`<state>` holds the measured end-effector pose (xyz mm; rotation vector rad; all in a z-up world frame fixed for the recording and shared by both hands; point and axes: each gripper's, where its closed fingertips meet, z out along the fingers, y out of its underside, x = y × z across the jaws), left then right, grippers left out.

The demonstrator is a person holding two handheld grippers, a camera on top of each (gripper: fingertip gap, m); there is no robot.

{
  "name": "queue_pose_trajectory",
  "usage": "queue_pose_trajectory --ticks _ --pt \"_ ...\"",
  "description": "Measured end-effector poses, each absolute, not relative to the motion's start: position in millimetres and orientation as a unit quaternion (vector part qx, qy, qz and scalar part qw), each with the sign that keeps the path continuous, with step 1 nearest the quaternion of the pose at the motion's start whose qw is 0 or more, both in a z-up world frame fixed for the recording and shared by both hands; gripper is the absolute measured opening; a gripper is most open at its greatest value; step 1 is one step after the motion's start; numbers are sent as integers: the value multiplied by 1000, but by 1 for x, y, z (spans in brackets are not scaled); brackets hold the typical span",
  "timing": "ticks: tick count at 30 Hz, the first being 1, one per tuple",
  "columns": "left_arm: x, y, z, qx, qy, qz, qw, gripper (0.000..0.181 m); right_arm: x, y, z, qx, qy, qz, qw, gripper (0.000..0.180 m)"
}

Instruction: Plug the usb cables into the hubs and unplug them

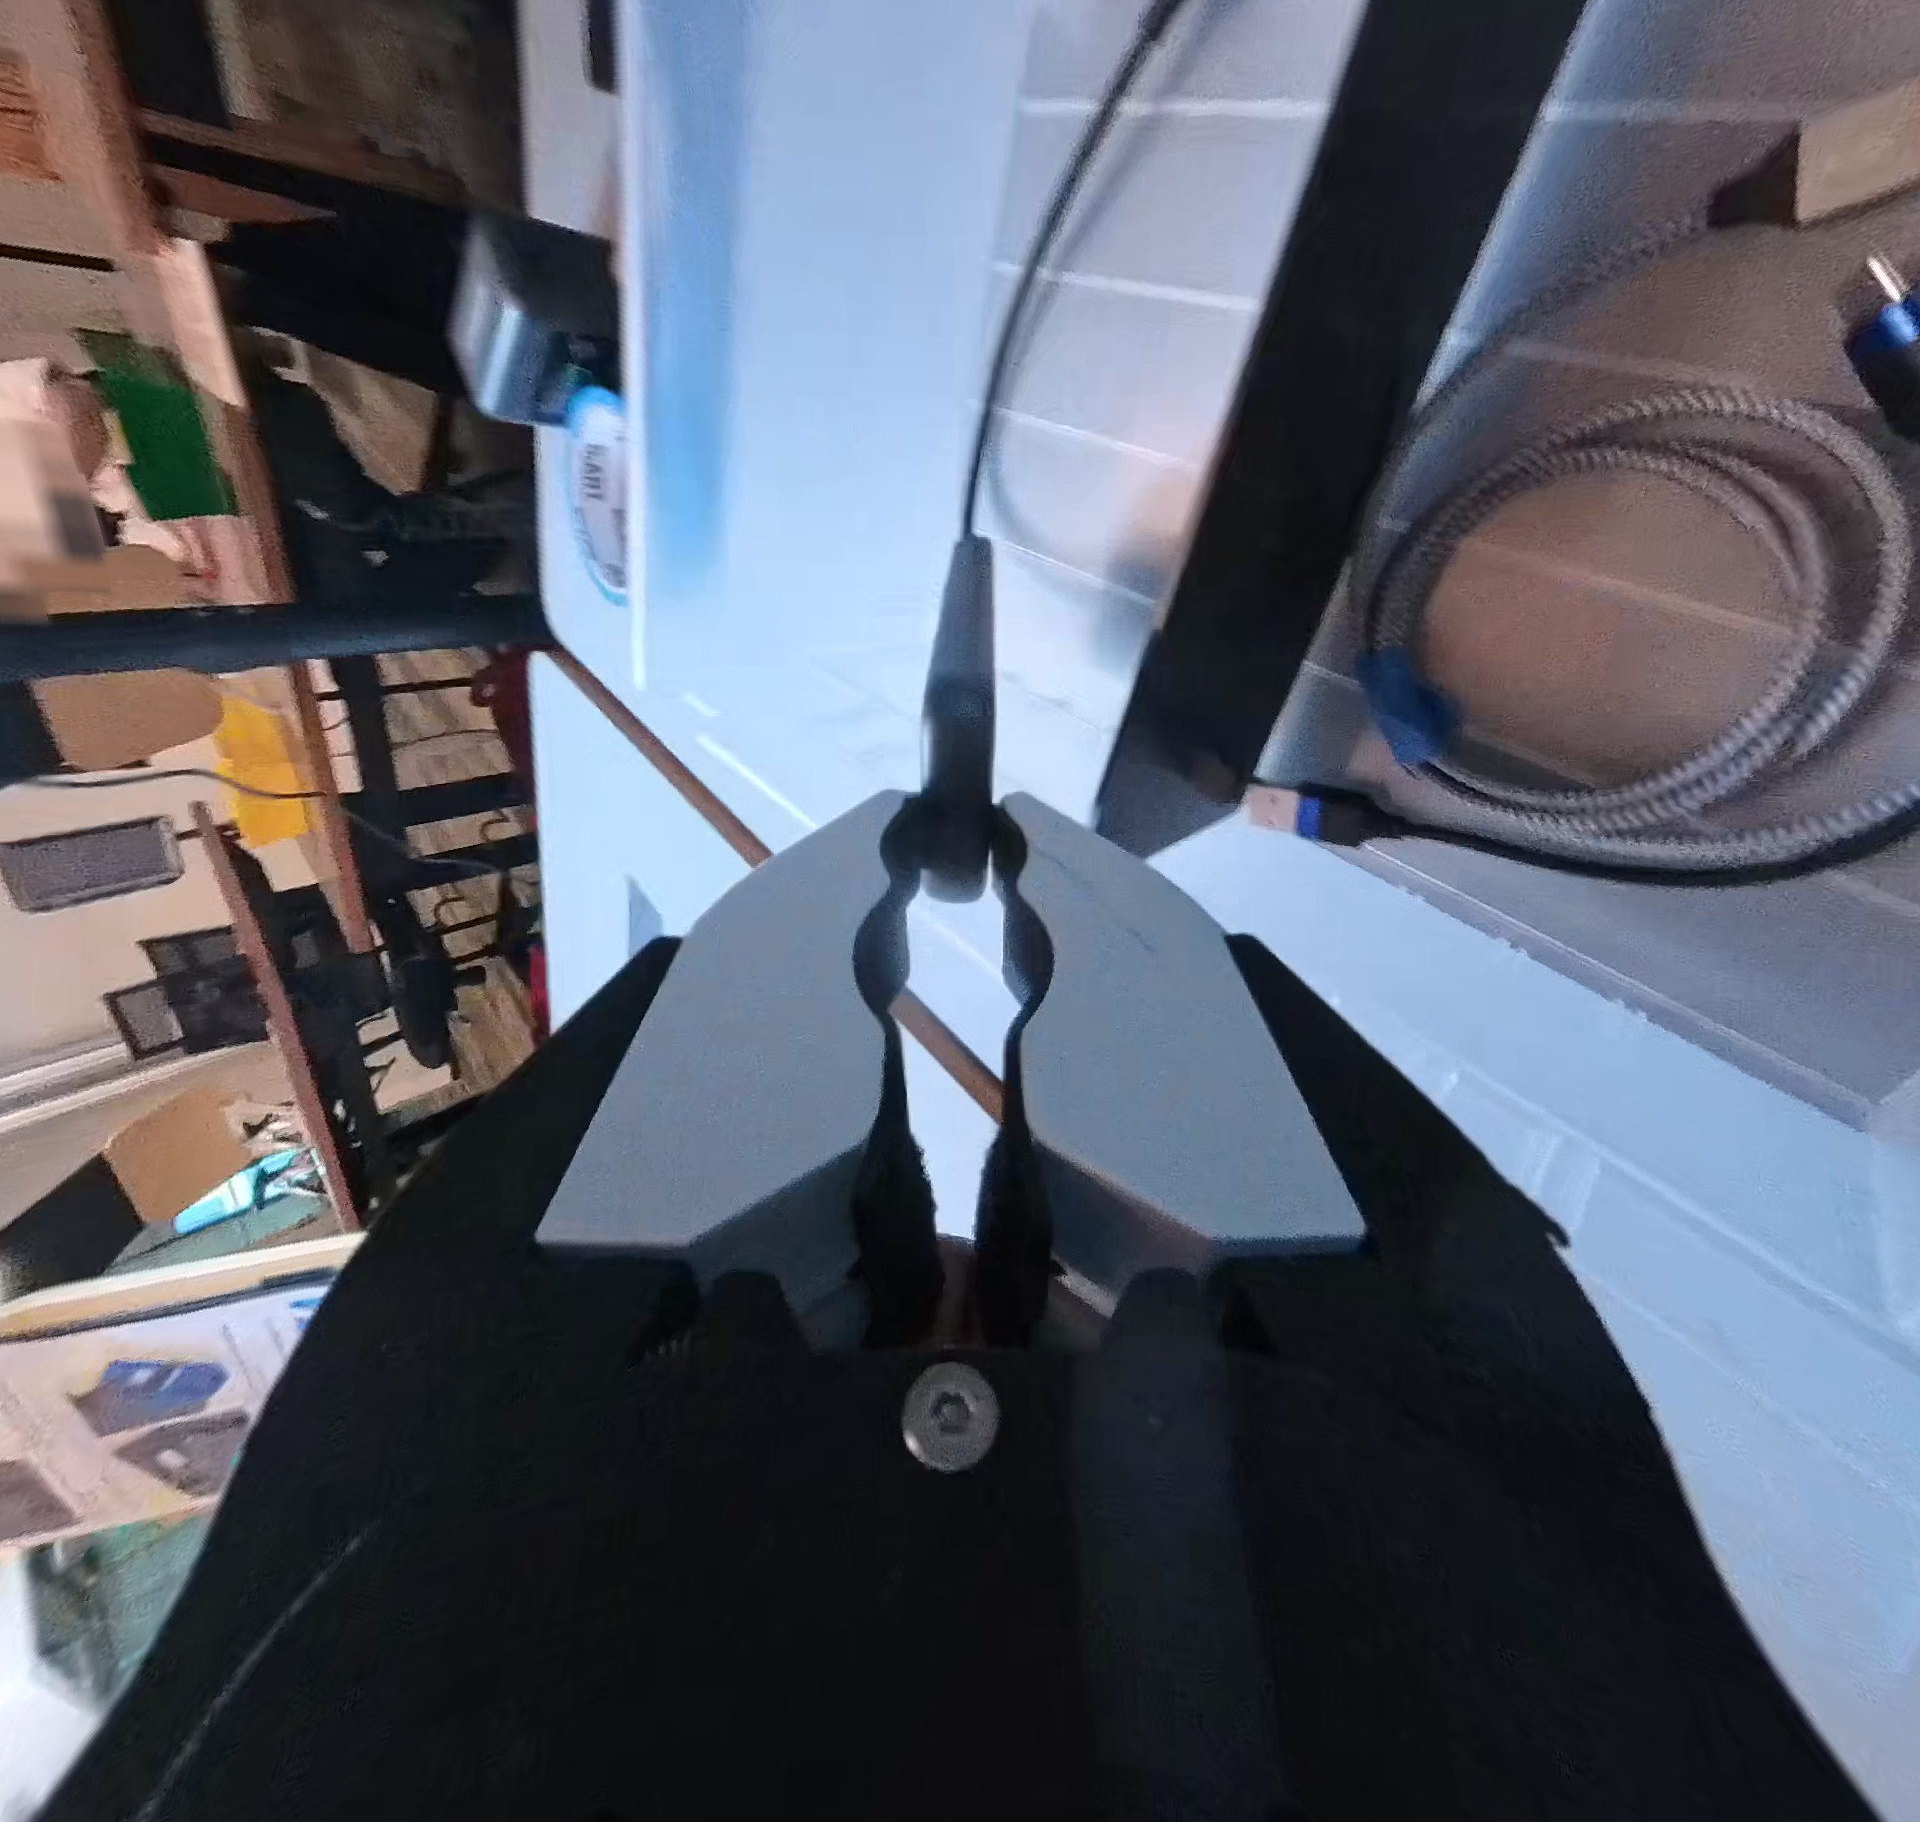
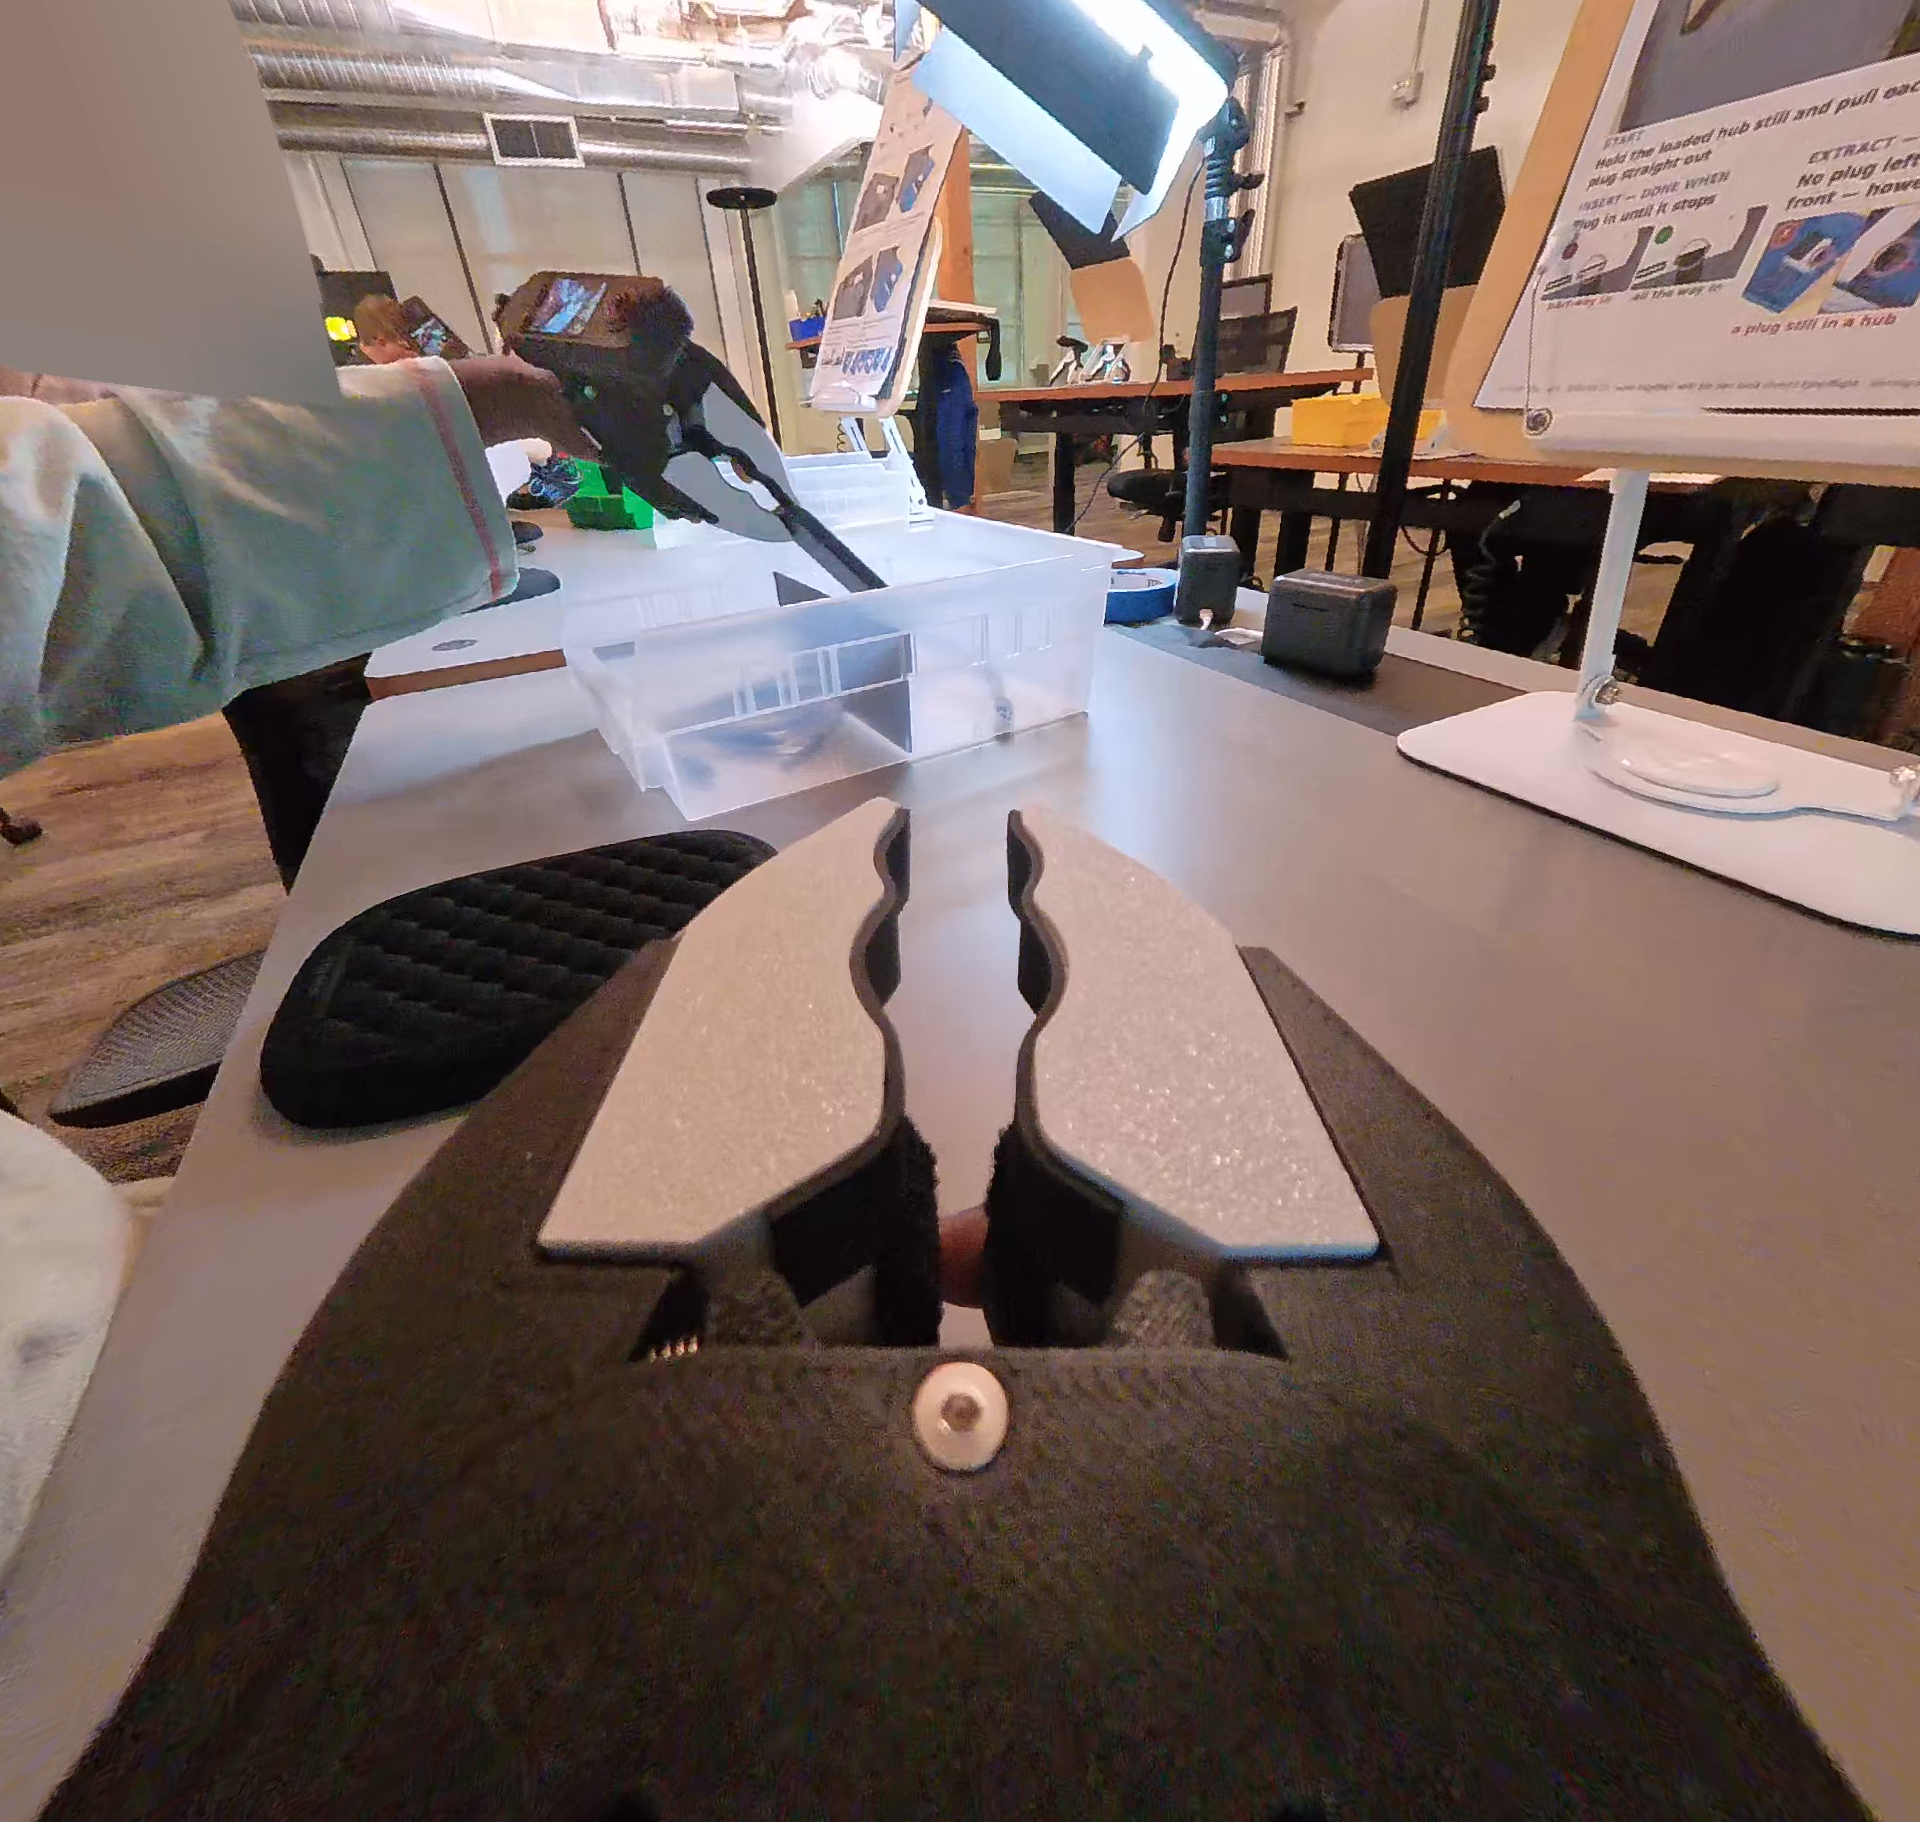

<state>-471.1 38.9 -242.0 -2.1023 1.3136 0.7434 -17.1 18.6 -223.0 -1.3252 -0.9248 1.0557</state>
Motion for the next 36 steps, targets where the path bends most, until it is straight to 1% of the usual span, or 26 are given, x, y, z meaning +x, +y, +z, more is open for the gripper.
queue_pose_trajectory --ticks 1,4,9,15,20,23,25,27,29,30,31,33,34,35,36 --pt "-469 45 -233 -778 471 288 301 14 -17 18 -223 -564 -394 449 570 18" --pt "-462 58 -208 -755 428 330 371 15 -16 19 -222 -563 -394 446 574 18" --pt "-431 64 -172 -724 388 335 462 16 -17 18 -222 -563 -394 446 573 18" --pt "-380 52 -102 -651 347 334 586 14 -17 19 -223 -563 -396 443 575 18" --pt "-317 11 -31 -549 298 236 745 12 -15 20 -222 -563 -402 425 585 18" --pt "-277 -14 -10 -507 294 157 795 12 -17 18 -225 -560 -415 413 586 19" --pt "-249 -26 -9 -504 295 86 807 12 -19 15 -224 -551 -429 401 593 21" --pt "-223 -33 -15 -508 278 14 815 12 -20 11 -217 -527 -444 379 618 31" --pt "-196 -33 -31 -528 251 -53 810 12 -15 7 -196 -475 -436 338 686 51" --pt "-182 -32 -44 -542 240 -81 802 12 -7 3 -179 -433 -419 303 738 56" --pt "-168 -29 -59 -557 229 -105 791 12 4 -6 -161 -377 -400 265 792 56" --pt "-139 -24 -90 -587 209 -146 768 12 20 -35 -140 -262 -381 209 862 41" --pt "-127 -22 -103 -599 194 -170 758 12 20 -42 -139 -241 -385 200 868 40" --pt "-115 -19 -115 -607 179 -195 750 12 14 -44 -144 -248 -404 207 856 42" --pt "-103 -16 -126 -614 167 -215 741 12 4 -44 -151 -266 -428 230 833 52"
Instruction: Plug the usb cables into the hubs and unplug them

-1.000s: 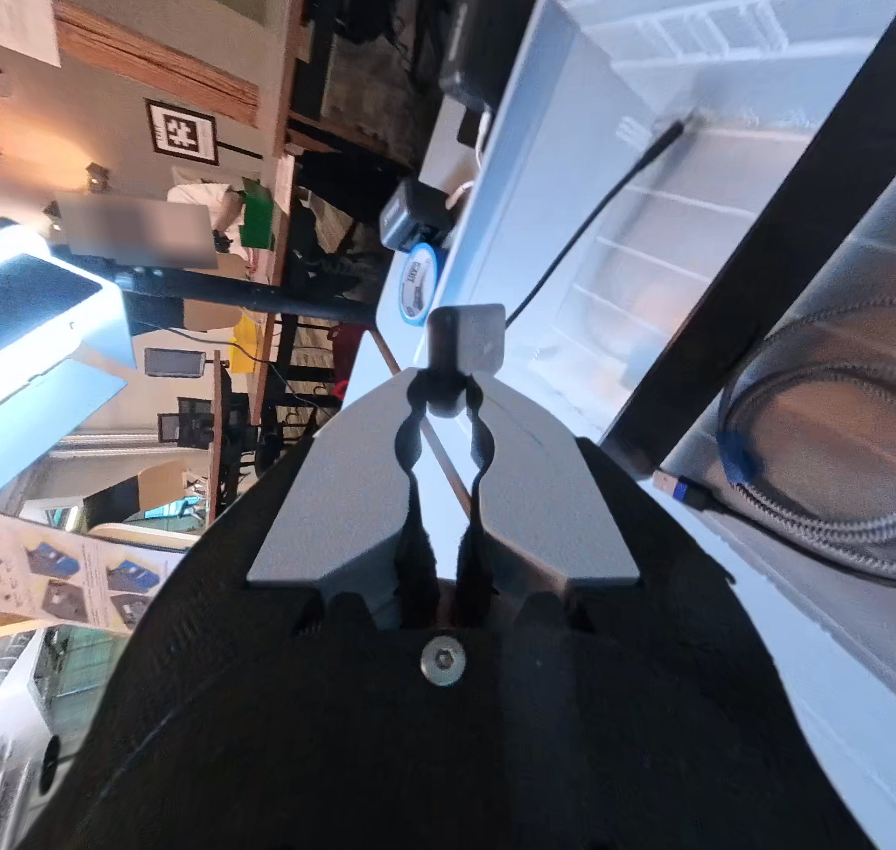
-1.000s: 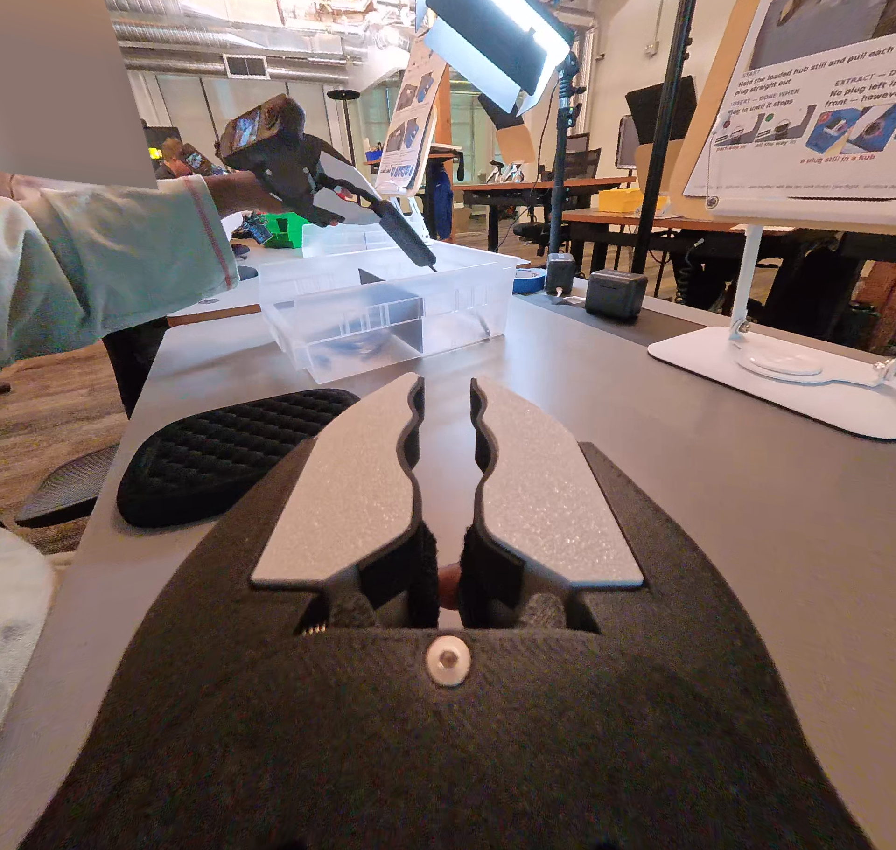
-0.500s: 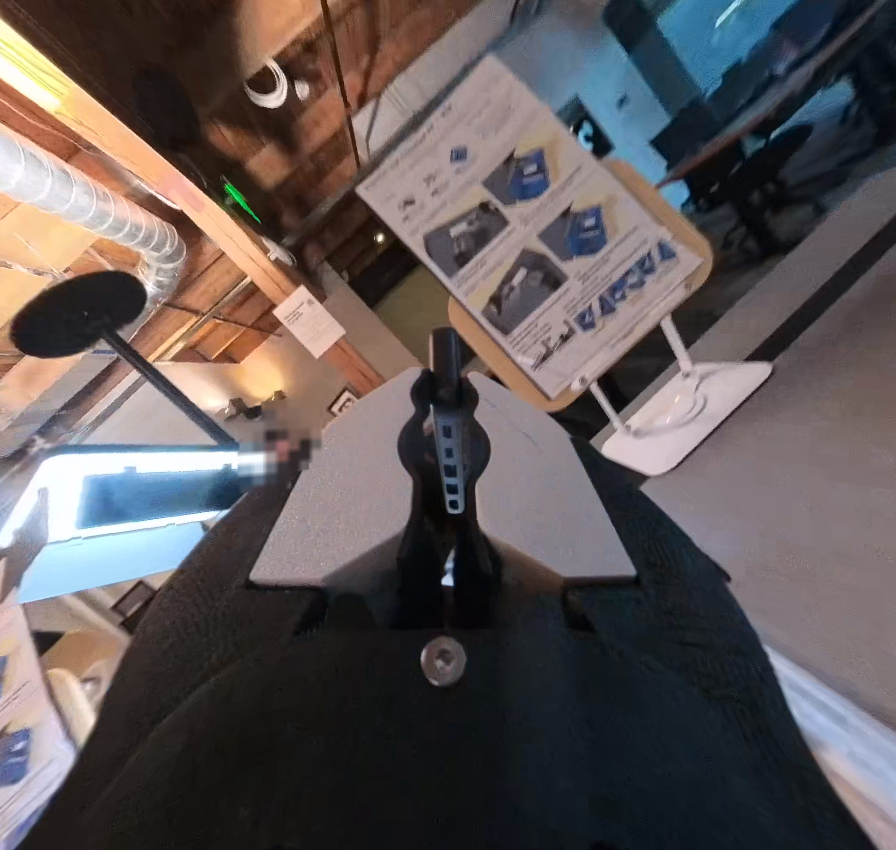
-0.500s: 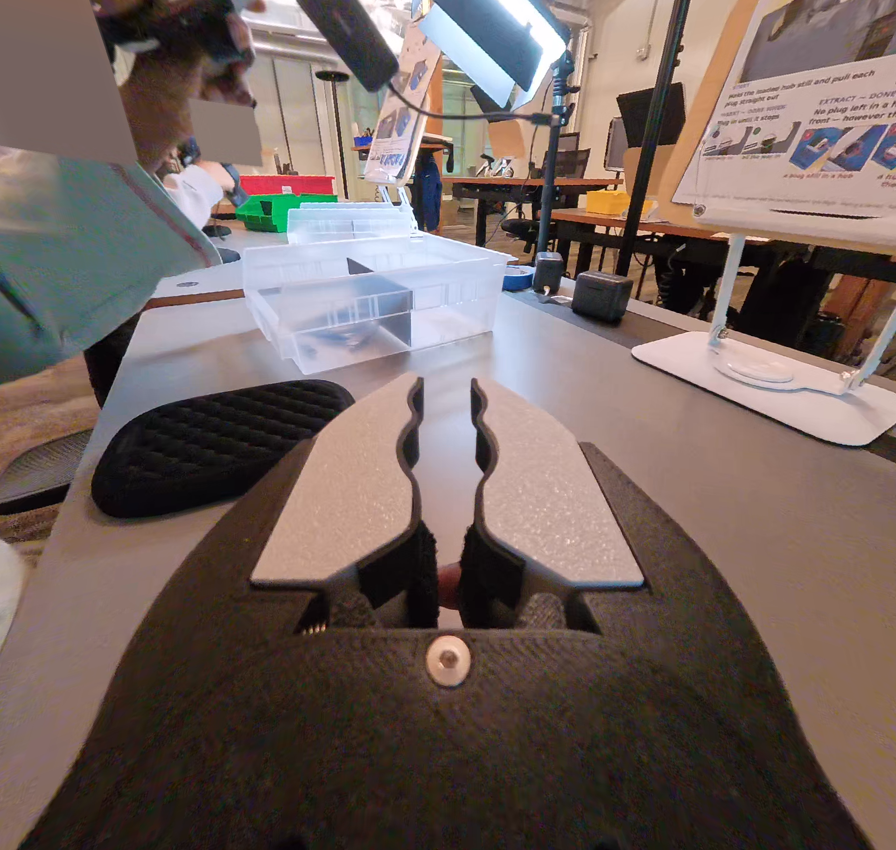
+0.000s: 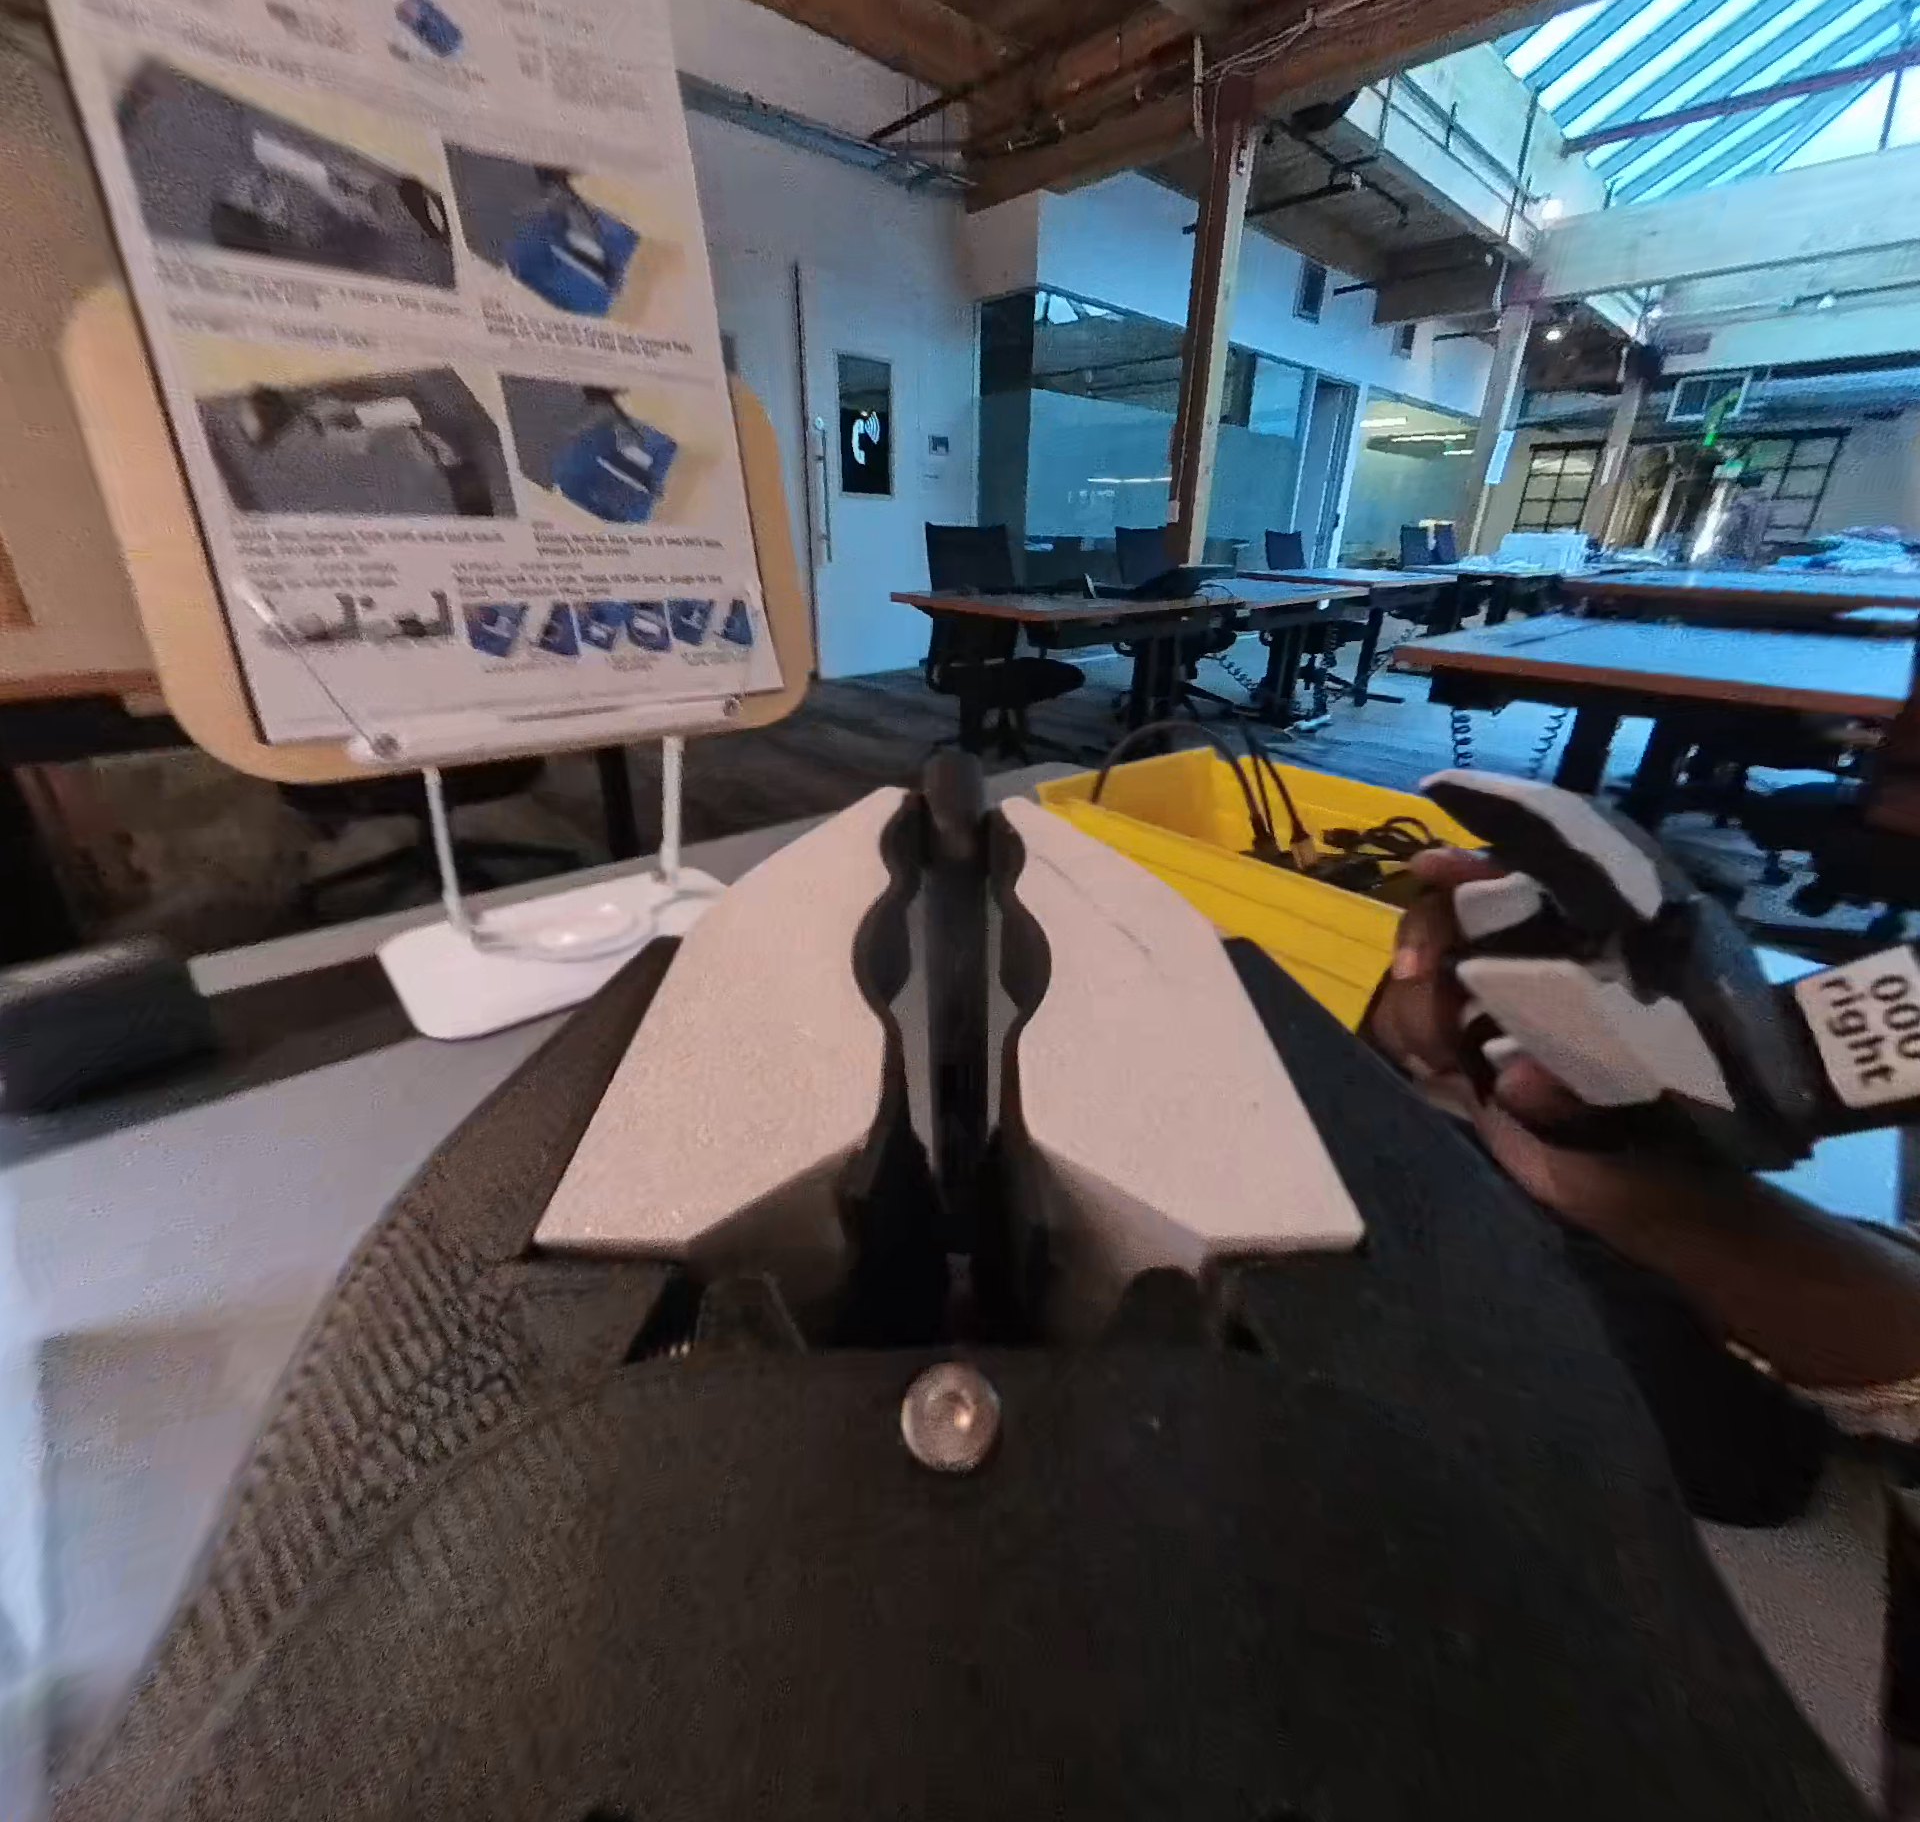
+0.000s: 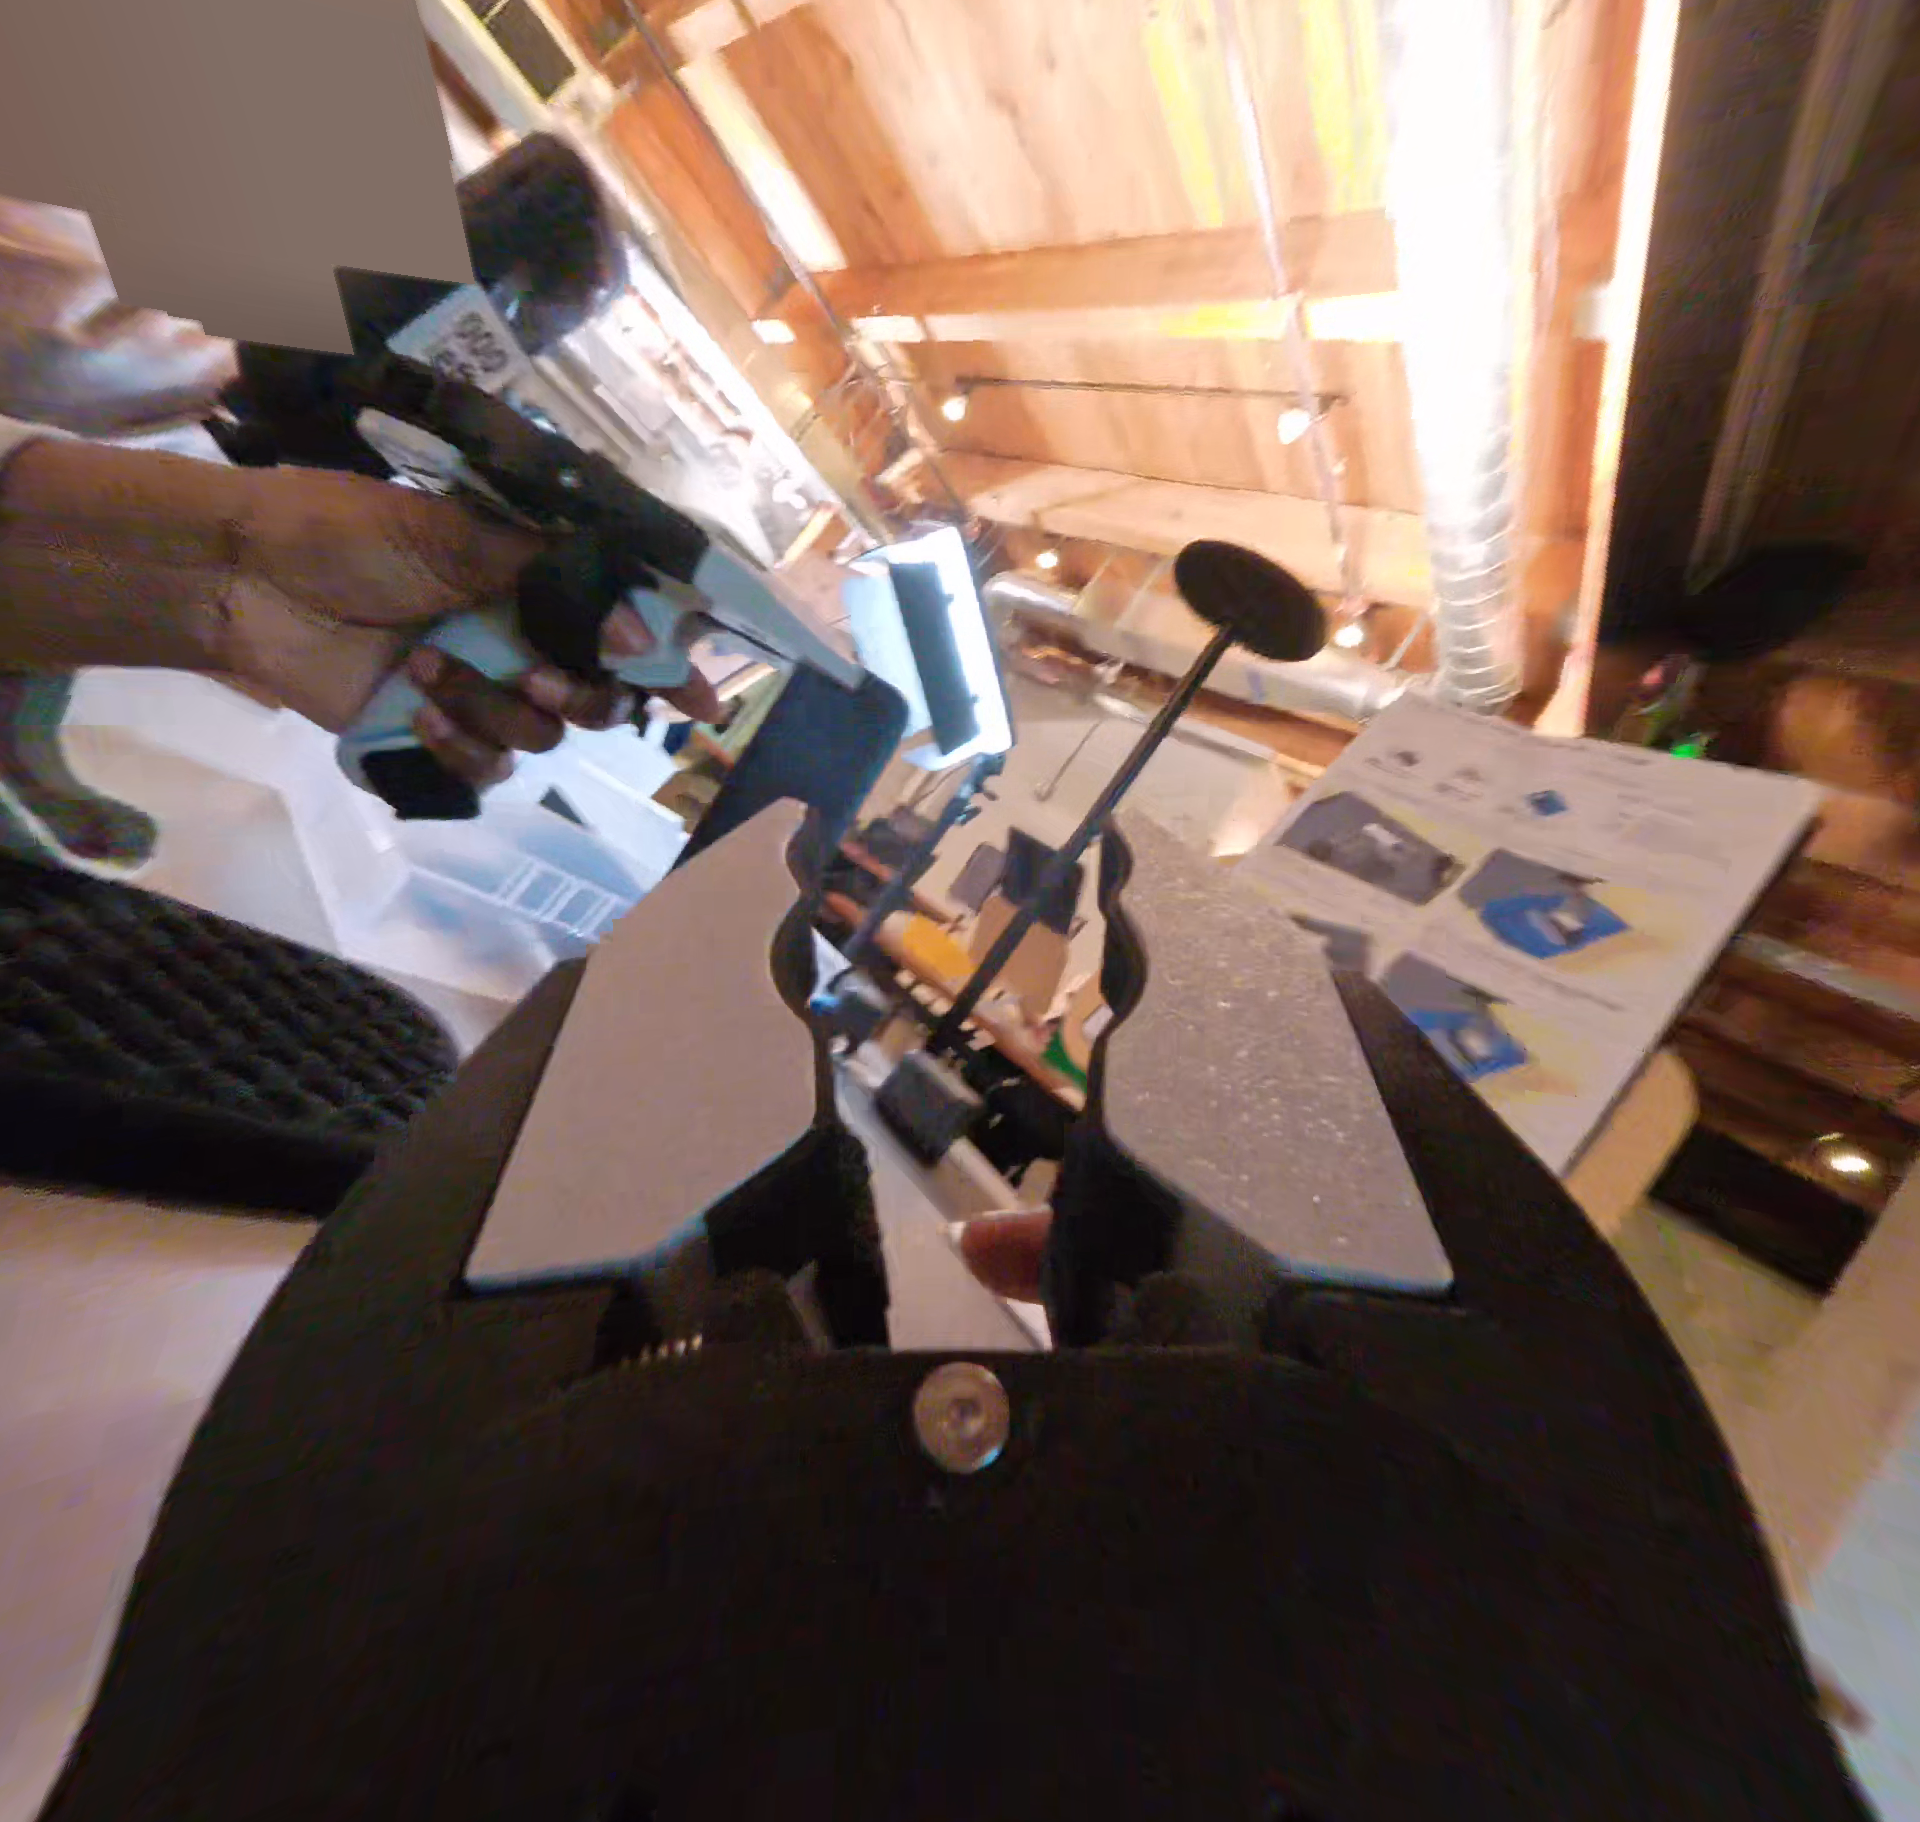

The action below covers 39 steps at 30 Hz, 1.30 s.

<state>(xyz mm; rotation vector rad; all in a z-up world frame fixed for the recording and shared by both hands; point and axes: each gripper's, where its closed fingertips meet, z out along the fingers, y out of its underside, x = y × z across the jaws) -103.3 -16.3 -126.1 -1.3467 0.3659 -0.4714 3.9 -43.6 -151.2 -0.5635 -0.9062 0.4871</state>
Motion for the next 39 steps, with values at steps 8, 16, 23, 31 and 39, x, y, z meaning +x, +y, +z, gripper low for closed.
queue_pose_trajectory --ticks 8,16,23,31,39 --pt "-40 -12 -156 -624 120 -333 696 12 -42 -20 -203 -468 -461 364 660 78" --pt "-3 -27 -155 -600 181 -370 686 17 -48 -30 -226 -518 -489 448 541 43" --pt "-30 -41 -161 -576 234 -294 726 49 -27 -27 -194 -476 -396 582 527 39" --pt "17 -38 -216 -612 347 -184 687 47 -10 -29 -171 -416 -333 681 503 39" --pt "-2 -39 -207 -584 408 -48 700 13 -22 -48 -174 -393 -382 668 502 46"
